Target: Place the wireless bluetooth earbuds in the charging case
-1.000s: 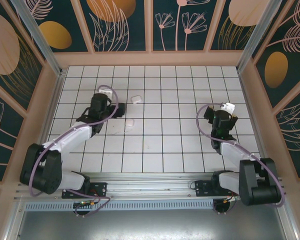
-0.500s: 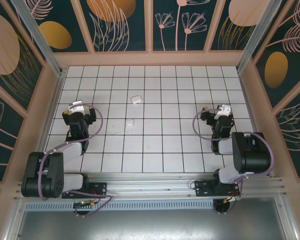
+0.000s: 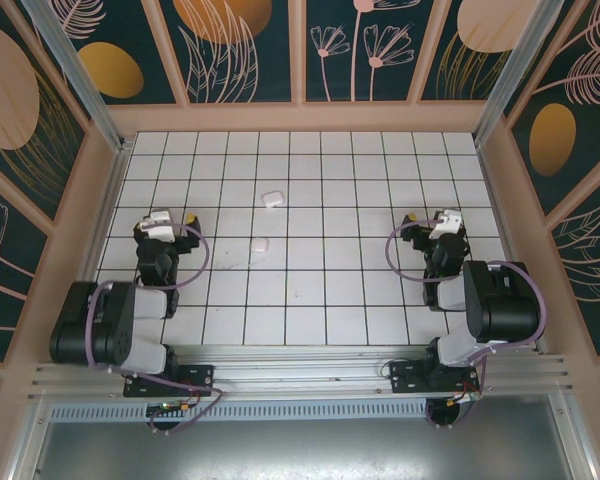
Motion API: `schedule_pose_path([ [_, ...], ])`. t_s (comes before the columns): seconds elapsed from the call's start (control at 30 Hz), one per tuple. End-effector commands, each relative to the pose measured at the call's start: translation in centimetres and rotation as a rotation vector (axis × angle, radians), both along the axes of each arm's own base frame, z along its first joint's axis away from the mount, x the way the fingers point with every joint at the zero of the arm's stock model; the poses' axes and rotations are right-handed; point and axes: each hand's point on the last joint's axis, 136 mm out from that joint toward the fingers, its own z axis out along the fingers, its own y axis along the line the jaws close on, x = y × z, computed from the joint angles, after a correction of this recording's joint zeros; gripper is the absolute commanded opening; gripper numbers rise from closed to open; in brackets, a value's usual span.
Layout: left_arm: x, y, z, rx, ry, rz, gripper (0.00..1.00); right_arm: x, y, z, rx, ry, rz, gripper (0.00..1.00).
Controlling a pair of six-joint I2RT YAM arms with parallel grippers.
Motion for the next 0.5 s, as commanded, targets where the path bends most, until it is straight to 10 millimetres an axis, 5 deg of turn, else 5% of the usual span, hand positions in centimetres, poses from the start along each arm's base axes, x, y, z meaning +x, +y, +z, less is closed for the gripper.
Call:
schedule_pose_path([
  [0.0, 0.3, -0.7, 1.8, -0.010, -0.078, -0.044, 0.98, 0.2, 0.6, 1.2, -0.007, -0.049, 0.043, 0.99],
  [0.47, 0.9, 0.4, 1.5, -0.030, -0.058, 0.023, 0.99, 0.3, 0.6, 1.1, -0.004, -0.046, 0.049, 0.99],
])
